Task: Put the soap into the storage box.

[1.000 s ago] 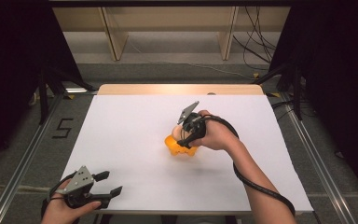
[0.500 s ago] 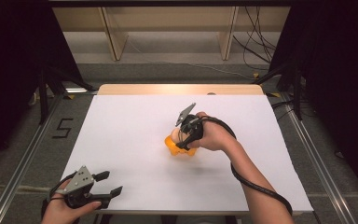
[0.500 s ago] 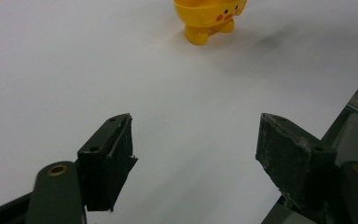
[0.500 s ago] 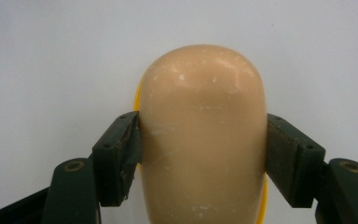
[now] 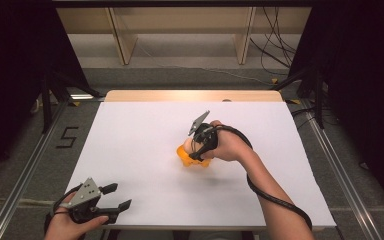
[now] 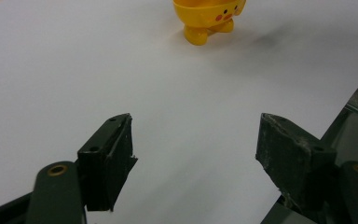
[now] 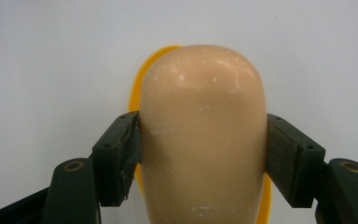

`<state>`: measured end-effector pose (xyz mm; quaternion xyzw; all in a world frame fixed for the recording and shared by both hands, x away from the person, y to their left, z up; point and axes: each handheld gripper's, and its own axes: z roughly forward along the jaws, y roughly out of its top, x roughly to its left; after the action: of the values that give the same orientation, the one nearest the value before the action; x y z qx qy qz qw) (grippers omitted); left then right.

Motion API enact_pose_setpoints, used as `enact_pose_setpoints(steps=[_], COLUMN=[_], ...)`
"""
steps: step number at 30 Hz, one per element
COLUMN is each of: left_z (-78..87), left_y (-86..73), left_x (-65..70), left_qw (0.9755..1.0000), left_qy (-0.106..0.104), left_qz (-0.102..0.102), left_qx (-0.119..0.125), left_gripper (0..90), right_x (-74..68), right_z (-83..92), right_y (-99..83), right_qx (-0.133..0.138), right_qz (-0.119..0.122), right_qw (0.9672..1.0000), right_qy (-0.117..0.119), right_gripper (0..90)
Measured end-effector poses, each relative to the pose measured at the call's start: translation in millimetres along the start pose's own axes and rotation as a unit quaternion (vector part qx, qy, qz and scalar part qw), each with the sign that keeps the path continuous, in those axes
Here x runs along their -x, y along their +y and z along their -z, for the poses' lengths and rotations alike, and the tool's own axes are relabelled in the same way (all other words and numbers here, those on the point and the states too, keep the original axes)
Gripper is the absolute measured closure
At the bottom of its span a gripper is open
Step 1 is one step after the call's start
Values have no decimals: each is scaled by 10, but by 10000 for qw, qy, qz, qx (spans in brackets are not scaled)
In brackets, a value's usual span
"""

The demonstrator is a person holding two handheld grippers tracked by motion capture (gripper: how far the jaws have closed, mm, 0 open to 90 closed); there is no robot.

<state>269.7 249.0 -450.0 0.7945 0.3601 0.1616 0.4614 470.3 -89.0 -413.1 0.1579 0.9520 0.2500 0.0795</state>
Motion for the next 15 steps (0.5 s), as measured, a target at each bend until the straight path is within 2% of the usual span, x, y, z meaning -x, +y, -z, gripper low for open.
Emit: enact_pose_setpoints(steps=[4,5,8,9,11,15], left_z=[-2,-5,-13,-17,-8,-9], left_y=[0,-3,-4,-10,-4,-4], left_x=[5,12,7,16,3,2], left_qw=[10000,9999,10000,9999,10000,10000], left_qy=[-6,-3,21,29,30,27], left_qz=[31,99,40,144,7,7], left_qx=[20,25,75,64,41,41], left_gripper=[270,269,269,270,269,269], right_x=[2,-3,15,22,25,32], right_z=[-9,-12,-19,-29,-31,-53], right_y=[0,0,4,4,4,0], right_qx=[-13,-52,-40,-32,-54,-80], right_qz=[-55,-126,11,-8,-48,-16], right_qw=[10000,9999,10000,10000,10000,10000], right_qy=[-11,24,10,18,11,23], right_gripper=[340,340,340,340,340,340])
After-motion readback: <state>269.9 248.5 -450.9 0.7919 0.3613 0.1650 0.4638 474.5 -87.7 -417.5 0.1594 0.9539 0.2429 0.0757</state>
